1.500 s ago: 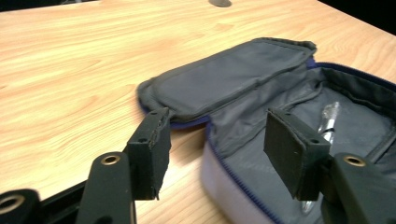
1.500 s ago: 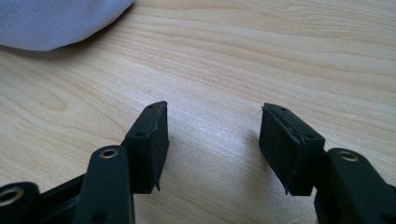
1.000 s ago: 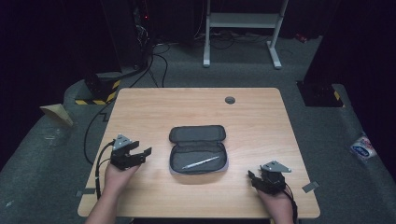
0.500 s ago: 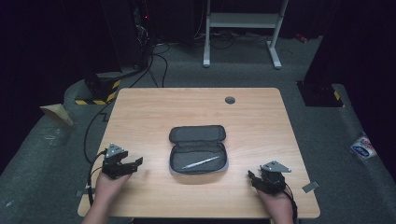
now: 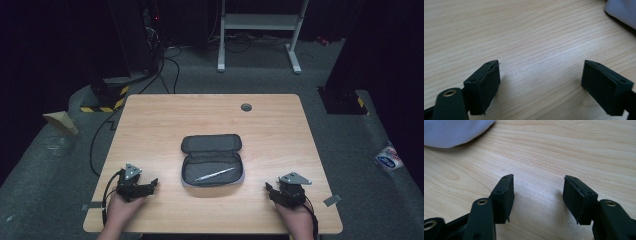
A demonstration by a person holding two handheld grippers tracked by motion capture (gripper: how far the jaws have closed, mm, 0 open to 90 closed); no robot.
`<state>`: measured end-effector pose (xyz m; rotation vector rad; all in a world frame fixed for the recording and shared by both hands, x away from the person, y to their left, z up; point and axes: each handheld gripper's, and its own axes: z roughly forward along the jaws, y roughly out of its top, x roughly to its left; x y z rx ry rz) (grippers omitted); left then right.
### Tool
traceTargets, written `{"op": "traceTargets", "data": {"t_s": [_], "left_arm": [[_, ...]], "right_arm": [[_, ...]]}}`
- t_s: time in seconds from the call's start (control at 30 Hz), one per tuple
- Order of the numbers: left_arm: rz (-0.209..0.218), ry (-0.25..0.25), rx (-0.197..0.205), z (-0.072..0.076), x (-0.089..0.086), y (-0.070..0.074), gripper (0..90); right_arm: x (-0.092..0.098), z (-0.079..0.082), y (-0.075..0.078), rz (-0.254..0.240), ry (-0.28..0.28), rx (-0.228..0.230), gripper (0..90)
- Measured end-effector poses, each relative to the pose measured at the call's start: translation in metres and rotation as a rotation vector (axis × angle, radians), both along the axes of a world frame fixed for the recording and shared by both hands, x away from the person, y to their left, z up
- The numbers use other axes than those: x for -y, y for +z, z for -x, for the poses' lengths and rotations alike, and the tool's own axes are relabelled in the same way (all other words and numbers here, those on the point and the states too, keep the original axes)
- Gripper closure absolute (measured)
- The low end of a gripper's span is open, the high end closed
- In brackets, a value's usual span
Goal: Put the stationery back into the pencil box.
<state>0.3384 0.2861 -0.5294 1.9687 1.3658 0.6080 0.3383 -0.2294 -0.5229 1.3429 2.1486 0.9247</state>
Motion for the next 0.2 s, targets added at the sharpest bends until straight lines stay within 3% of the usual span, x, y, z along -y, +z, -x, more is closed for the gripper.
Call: {"op": "traceTargets", "data": {"t_s": [0.2], "left_arm": [[-0.002,0.008,-0.001,0.0000,-0.0016,0.0001,15.1]], "right_arm": [[-0.0008,-0.0011,0.0000,0.000,0.000,0.000,42.1]]}}
